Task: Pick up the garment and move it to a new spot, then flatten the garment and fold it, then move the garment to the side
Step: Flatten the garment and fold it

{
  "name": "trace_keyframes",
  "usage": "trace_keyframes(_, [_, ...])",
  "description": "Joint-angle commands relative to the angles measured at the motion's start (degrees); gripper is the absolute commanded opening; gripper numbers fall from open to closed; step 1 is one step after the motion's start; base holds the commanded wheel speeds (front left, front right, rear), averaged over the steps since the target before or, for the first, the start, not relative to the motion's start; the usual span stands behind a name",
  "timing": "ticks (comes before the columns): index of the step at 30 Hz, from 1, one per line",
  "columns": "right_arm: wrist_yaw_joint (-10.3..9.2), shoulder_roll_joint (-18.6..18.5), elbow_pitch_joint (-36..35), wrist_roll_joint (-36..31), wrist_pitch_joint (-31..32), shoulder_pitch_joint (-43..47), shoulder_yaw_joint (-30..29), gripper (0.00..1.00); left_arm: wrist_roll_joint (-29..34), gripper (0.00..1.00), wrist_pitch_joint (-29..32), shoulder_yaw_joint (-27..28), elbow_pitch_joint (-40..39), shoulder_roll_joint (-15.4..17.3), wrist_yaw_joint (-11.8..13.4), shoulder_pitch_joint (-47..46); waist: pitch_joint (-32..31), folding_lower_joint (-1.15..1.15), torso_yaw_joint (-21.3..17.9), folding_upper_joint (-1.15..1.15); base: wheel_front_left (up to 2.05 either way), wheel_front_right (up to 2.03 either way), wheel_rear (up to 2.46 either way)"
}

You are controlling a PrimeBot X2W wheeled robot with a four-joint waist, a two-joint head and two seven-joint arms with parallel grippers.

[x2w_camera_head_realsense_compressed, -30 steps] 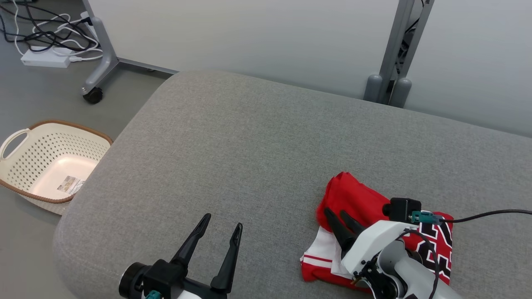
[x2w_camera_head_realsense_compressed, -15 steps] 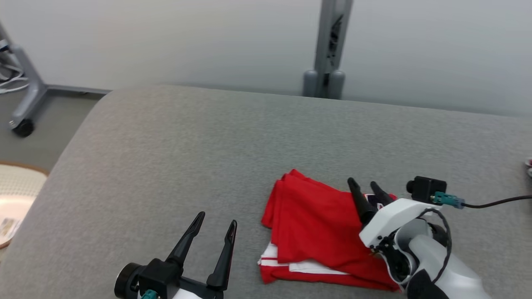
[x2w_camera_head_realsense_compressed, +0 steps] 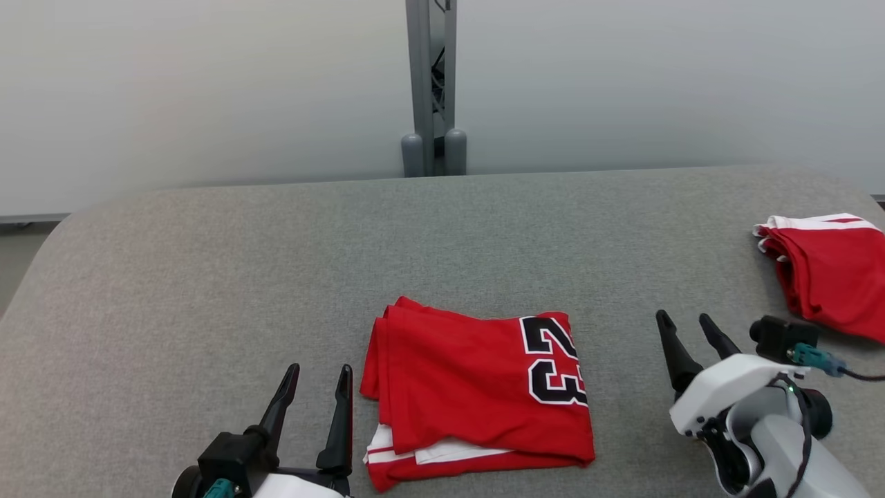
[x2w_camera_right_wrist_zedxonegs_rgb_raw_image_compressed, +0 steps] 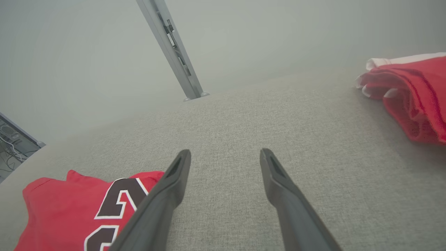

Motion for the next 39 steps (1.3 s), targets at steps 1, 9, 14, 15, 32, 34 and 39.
trace_keyframes(1, [0.0,-0.89,-1.94,-2.66,-0.24,2.14,-1.77,1.0,-0.43,1.0,-0.23,0.42,0.35,0.24,0.38,-0.89,-0.64,0.0,-0.83,0.0,0.0,0.0,0.0])
trace_keyframes(9, [-0.01,-0.04,-18.7,-15.65,-0.24,13.38,-9.67,1.0,-1.79,1.0,-0.23,1.18,1.1,0.22,0.32,0.2,-2.37,0.0,-1.56,0.0,0.0,0.0,0.0])
trace_keyframes(14, [0.0,1.49,-27.61,-18.86,-0.24,20.5,-13.06,1.0,-2.03,1.0,-0.23,1.2,1.64,0.22,0.0,1.03,-3.72,0.0,-1.21,0.0,0.0,0.0,0.0])
trace_keyframes(15, [0.0,1.49,-27.61,-18.86,-0.24,20.5,-13.06,1.0,-2.03,1.0,-0.23,1.2,1.64,0.22,0.0,1.03,-3.72,0.0,-1.21,0.0,0.0,0.0,0.0])
trace_keyframes(32, [0.0,3.8,-44.87,-25.63,-0.25,35.23,-15.01,1.0,3.57,1.0,-0.23,2.96,0.72,0.33,-2.46,4.82,-7.26,0.0,0.59,0.0,0.0,0.0,0.0])
trace_keyframes(34, [0.0,4.1,-45.63,-26.03,-0.25,36.33,-15.44,1.0,6.07,1.0,-0.23,2.51,0.19,0.51,-2.55,5.39,-7.45,0.0,0.64,0.0,0.0,0.0,0.0])
trace_keyframes(39, [-0.01,4.6,-46.35,-26.61,-0.25,37.75,-15.64,1.0,6.78,1.0,-0.23,3.08,-0.17,0.34,-2.89,6.89,-7.89,0.0,0.69,0.0,0.0,0.0,0.0])
